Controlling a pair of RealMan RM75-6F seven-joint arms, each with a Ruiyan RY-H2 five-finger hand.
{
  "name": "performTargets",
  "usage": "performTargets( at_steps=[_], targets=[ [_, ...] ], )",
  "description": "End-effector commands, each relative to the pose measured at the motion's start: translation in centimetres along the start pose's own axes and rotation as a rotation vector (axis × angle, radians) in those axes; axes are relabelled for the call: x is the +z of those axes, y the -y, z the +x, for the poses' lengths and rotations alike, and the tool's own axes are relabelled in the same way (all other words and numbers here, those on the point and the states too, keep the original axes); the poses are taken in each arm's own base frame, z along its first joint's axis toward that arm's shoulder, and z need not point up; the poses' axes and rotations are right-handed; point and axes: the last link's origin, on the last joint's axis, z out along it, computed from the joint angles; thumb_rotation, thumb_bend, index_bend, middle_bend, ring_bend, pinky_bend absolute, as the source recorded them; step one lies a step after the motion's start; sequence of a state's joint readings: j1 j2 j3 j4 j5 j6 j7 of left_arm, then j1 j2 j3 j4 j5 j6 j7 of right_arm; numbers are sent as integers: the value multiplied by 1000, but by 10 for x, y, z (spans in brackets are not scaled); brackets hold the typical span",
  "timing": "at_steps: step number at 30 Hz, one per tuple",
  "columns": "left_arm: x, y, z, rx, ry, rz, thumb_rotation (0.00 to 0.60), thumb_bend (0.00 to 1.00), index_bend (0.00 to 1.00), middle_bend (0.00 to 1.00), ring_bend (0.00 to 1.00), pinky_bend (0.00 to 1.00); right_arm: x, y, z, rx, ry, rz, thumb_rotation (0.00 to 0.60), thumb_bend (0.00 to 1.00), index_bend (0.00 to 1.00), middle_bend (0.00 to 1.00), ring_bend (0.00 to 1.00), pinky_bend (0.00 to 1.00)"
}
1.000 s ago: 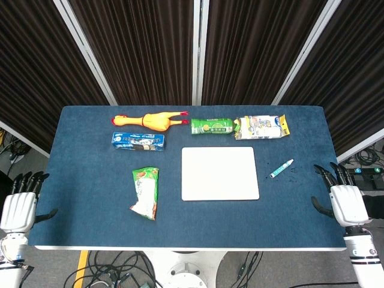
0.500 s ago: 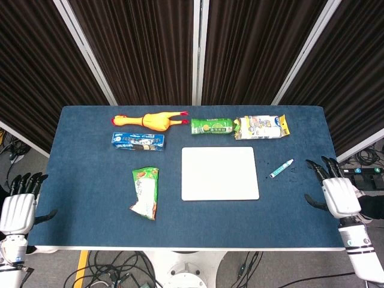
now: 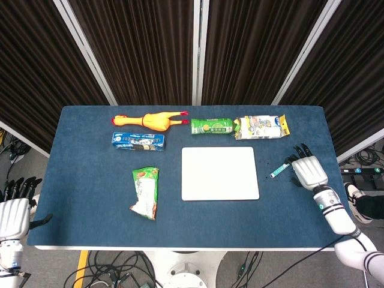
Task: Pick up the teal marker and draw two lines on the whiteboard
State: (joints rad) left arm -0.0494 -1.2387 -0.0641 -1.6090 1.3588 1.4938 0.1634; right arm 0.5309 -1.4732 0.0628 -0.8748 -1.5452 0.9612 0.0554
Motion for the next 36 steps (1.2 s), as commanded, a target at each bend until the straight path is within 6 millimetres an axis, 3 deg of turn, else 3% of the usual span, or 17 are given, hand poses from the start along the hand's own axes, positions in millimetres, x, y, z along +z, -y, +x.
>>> performTargets(
  at_steps=[1, 7, 21, 30, 36],
  targets=[
    [0, 0, 0, 1, 0, 0, 600, 7, 164, 110, 44, 22, 22, 23, -18, -56, 50, 83, 600, 195, 377, 375, 92, 34],
    [0, 2, -2, 4, 7, 6, 600, 6, 164, 110, 44, 22, 32, 30, -30, -100, 54, 110, 600, 215, 398, 390, 100, 34],
    [1, 2, -4, -2, 8, 6, 600, 6, 164, 110, 44, 23, 39, 29, -29, -98, 22, 115, 600, 277, 429, 402, 126, 35],
    [1, 3, -6, -5, 21, 15, 600, 6, 164, 110, 44, 23, 42, 30, -33, -113, 44, 115, 600, 312, 494, 409, 157, 35],
    [1, 4, -5, -7, 15, 15, 600, 6, 164, 110, 44, 23, 42, 29, -28, -95, 7, 112, 600, 338, 585, 469, 224, 55]
  ],
)
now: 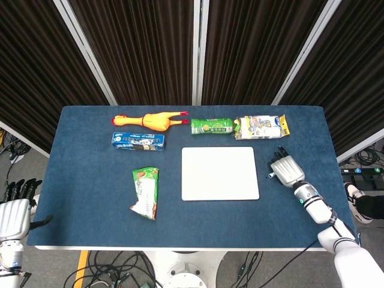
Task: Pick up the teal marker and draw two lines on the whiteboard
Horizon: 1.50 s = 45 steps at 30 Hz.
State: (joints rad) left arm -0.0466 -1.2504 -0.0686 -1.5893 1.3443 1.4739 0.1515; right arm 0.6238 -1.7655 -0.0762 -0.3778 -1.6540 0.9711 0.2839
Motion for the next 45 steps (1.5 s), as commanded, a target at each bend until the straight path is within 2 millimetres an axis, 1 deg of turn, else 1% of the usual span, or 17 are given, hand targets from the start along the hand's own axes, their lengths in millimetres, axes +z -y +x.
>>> performTargets(
  at_steps=[1, 3, 5, 8, 11, 13, 14, 15, 18, 22, 26, 29, 33, 38, 45],
  targets=[
    [0, 0, 0, -1, -3, -2, 600, 6, 164, 110, 44, 23, -1, -2, 5, 2, -28, 4, 600, 340, 599, 478, 233, 58],
    [0, 0, 1, -1, -5, -3, 600, 7, 165, 110, 44, 22, -2, -2, 14, 9, -75, 19, 600, 345, 627, 499, 249, 69],
    [0, 0, 1, -1, -5, -4, 600, 6, 165, 110, 44, 22, -3, 1, 27, 59, -146, 46, 600, 345, 648, 513, 263, 78],
    [0, -1, 1, -1, -2, -7, 600, 6, 165, 110, 43, 22, -6, 14, 54, 215, -259, 114, 600, 350, 676, 533, 284, 95],
    [0, -1, 2, -3, -4, -11, 600, 6, 165, 110, 44, 22, -6, 33, 81, 440, -330, 185, 600, 360, 687, 542, 295, 121],
    [0, -1, 2, -6, -5, -11, 600, 7, 164, 110, 44, 23, -5, 47, 92, 599, -329, 216, 600, 372, 690, 544, 299, 131],
    [-1, -1, 2, -8, -4, -11, 600, 7, 164, 110, 44, 23, -2, 55, 96, 710, -314, 227, 600, 379, 691, 544, 302, 136],
    [-2, -1, 2, -9, -3, -10, 600, 7, 164, 110, 44, 23, 0, 62, 98, 788, -295, 233, 600, 386, 692, 545, 304, 137],
    [-4, 1, 1, -13, 2, -8, 600, 6, 164, 110, 43, 22, 8, 82, 99, 1019, -237, 246, 600, 399, 693, 545, 304, 142],
    [-6, 3, 1, -15, 8, -1, 600, 6, 164, 110, 44, 23, 20, 102, 97, 1296, -186, 231, 600, 405, 694, 545, 306, 147],
    [-6, 5, 0, -20, 13, 1, 600, 6, 165, 110, 43, 23, 32, 117, 87, 1496, -146, 186, 600, 429, 696, 544, 305, 148],
    [-7, 6, -1, -24, 13, 3, 600, 6, 164, 110, 44, 22, 37, 130, 79, 1574, -121, 165, 600, 441, 696, 544, 304, 149],
    [-7, 9, -2, -28, 18, 8, 600, 6, 164, 110, 43, 23, 44, 146, 69, 1630, -120, 146, 600, 451, 697, 545, 303, 151],
    [-7, 11, -4, -33, 19, 10, 600, 6, 165, 110, 44, 23, 49, 155, 67, 1685, -159, 145, 600, 457, 698, 545, 304, 160],
    [-6, 12, -6, -37, 26, 7, 600, 6, 164, 110, 44, 23, 52, 162, 60, 1719, -181, 118, 600, 458, 698, 545, 304, 166]
  ],
)
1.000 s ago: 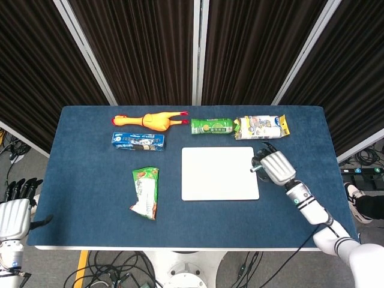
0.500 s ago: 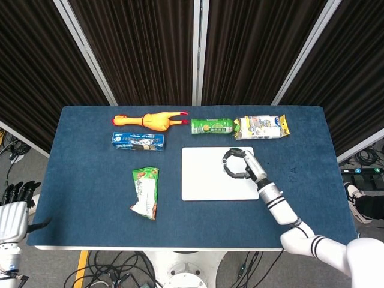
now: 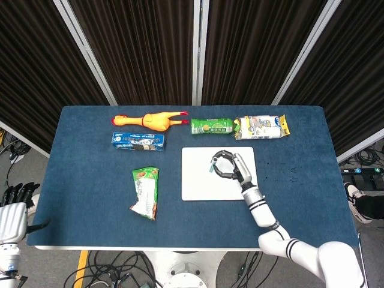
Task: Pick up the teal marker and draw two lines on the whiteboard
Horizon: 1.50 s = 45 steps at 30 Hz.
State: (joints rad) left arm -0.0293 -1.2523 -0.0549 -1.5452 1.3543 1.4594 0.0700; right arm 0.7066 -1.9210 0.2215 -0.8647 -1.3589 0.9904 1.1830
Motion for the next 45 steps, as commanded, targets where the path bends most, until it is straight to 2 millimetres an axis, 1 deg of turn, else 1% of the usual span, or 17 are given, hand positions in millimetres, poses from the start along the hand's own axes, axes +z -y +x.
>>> performTargets(
  at_steps=[1, 11, 16, 19, 25, 27, 29, 32, 34, 41, 45],
  targets=[
    [0, 0, -1, -1, 1, -2, 600, 6, 164, 110, 44, 24, 1, -3, -2, 9, -11, -4, 600, 458, 698, 545, 304, 166],
    [-1, 3, -3, -7, 9, 3, 600, 5, 165, 110, 44, 23, 7, -12, -12, -3, -12, -24, 600, 462, 698, 545, 306, 171],
    [-1, 3, -4, -10, 11, 5, 600, 6, 165, 110, 44, 23, 7, -15, -12, -19, -12, -32, 600, 476, 699, 546, 306, 172],
    [-1, 3, -4, -11, 9, 3, 600, 6, 164, 110, 44, 23, 3, -18, -3, -41, -21, -32, 600, 509, 702, 546, 306, 172],
    [1, 3, -5, -9, 15, -7, 600, 6, 164, 109, 43, 23, -21, -20, 31, -80, -60, -25, 600, 522, 708, 549, 308, 172],
    [2, 2, -6, -9, 16, -9, 600, 6, 164, 110, 44, 23, -26, -18, 36, -74, -68, -15, 600, 523, 708, 549, 308, 172],
    [4, 1, -5, -7, 12, -15, 600, 7, 164, 109, 44, 23, -29, -12, 37, -58, -62, 1, 600, 523, 708, 549, 308, 172],
    [4, 0, -3, -4, 6, -22, 600, 6, 164, 110, 44, 23, -31, -4, 31, -53, -35, 26, 600, 522, 708, 549, 308, 172],
    [3, 0, -3, -3, 4, -22, 600, 6, 164, 110, 44, 23, -30, -2, 26, -60, -19, 28, 600, 522, 708, 549, 308, 172],
    [0, 3, -4, -9, 14, -3, 600, 6, 165, 110, 44, 23, -19, -8, 2, -50, 9, 0, 600, 522, 708, 549, 308, 172],
    [-1, 5, -5, -9, 14, 1, 600, 6, 164, 110, 43, 23, -14, -10, -8, -46, 16, -1, 600, 522, 708, 549, 308, 172]
  ],
)
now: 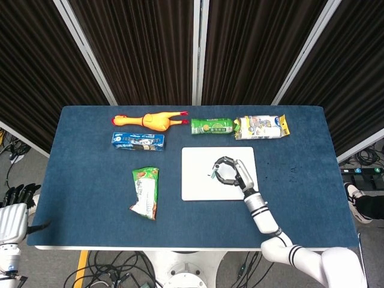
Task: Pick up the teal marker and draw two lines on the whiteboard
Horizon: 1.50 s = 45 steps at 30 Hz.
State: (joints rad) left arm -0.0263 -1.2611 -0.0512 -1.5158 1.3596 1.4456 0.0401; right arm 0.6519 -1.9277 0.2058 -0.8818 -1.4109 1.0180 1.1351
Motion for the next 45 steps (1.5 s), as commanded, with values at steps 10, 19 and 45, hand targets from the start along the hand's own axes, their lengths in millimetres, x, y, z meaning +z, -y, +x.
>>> performTargets(
  at_steps=[10, 19, 45],
  targets=[
    [0, 3, -2, -6, 4, 4, 600, 6, 164, 110, 44, 23, 7, -7, -3, -43, -3, -23, 600, 523, 708, 549, 308, 172],
    [4, 0, -4, -7, 4, -16, 600, 7, 164, 110, 44, 23, -31, -14, 47, -83, -96, -34, 600, 534, 709, 551, 312, 172],
    [1, -7, 1, -2, -6, -36, 600, 6, 164, 110, 43, 23, -50, 45, 144, -1328, -55, 245, 600, 537, 709, 551, 305, 132]
  ],
)
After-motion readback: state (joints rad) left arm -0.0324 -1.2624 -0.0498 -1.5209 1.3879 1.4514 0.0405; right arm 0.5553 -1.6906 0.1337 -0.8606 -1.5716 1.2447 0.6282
